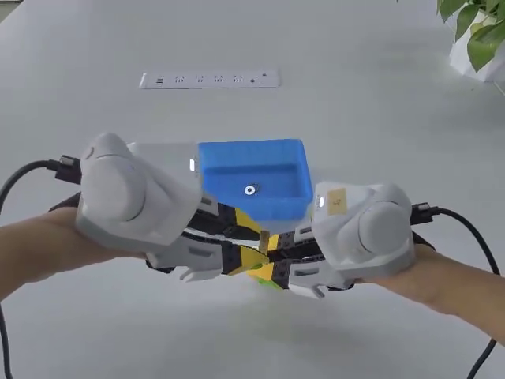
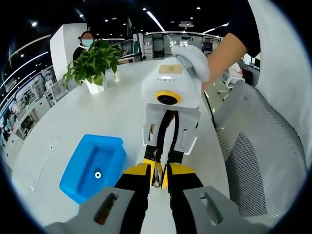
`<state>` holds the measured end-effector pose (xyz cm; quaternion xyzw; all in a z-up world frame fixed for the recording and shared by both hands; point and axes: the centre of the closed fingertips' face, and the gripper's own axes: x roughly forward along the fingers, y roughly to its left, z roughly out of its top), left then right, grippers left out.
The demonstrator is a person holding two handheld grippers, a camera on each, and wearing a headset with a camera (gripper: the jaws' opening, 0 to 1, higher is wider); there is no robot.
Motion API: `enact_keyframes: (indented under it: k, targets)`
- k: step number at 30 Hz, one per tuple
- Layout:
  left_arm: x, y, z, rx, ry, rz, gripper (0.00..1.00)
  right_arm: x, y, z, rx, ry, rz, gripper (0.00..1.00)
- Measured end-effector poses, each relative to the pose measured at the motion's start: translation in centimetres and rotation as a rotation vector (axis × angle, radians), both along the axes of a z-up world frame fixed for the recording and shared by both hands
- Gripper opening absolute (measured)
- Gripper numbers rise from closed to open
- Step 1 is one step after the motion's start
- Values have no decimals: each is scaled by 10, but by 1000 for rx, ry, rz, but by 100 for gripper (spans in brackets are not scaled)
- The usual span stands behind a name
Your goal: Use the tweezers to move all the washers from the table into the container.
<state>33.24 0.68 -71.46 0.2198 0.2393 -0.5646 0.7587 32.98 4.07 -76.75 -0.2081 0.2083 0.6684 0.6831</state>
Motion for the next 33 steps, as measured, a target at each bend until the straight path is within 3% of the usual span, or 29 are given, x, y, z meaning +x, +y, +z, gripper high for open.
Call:
enact_keyframes:
  k: [9,18,25,33]
  targets:
    - [3,8,6,-16,-9,34,18,3,-1,4,-3,0,-2,9]
    - [1,33,13,-37,-28,117,18,8,-5,12,-14,-8,-8,9]
    - [-6,61,11,-41,-20,201,20,15,-8,26,-20,-25,-1,10]
    - [-9,82,13,-55,-35,292,33,32,-7,53,2,-39,-2,10]
